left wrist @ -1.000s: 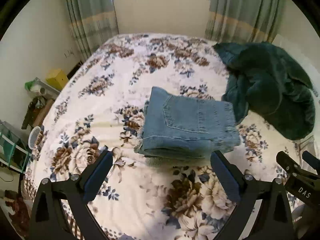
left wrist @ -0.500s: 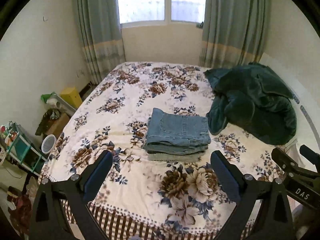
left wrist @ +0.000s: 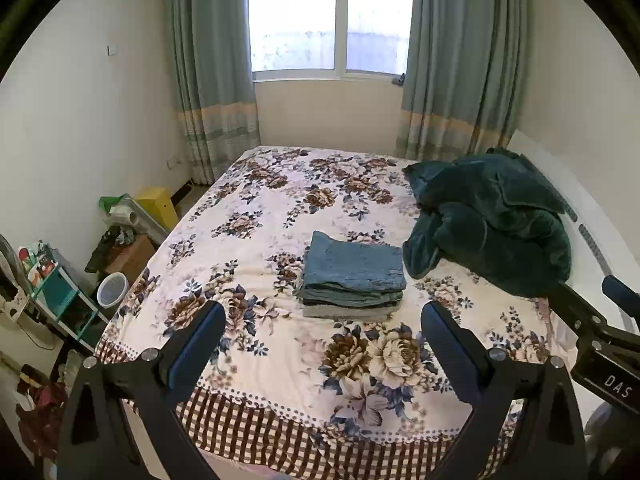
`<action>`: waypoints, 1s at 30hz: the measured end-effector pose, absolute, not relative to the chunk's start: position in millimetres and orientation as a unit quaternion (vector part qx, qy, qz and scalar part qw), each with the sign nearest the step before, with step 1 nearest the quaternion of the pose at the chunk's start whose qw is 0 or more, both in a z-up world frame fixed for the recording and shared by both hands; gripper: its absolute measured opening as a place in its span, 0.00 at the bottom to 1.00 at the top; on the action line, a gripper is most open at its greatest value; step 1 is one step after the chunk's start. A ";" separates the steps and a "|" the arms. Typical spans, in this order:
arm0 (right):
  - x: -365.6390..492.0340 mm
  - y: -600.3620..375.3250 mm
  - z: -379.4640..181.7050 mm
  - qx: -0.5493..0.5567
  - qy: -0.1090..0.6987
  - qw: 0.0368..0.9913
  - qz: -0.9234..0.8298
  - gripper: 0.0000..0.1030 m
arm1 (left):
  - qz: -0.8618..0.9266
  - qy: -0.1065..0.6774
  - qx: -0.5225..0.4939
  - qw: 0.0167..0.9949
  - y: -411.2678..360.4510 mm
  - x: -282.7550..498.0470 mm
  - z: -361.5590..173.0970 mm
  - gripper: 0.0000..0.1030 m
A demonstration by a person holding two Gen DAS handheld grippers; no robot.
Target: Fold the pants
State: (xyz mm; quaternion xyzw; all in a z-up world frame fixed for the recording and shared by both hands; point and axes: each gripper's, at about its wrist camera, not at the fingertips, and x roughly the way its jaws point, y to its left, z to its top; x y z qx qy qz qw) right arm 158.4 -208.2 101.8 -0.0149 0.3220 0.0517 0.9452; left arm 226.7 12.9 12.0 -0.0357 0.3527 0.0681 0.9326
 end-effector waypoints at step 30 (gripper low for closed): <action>137.4 -195.0 118.1 -0.010 0.341 0.938 0.062 1.00 | 0.077 0.370 -0.028 0.926 23.2 196.1 11.1 1.00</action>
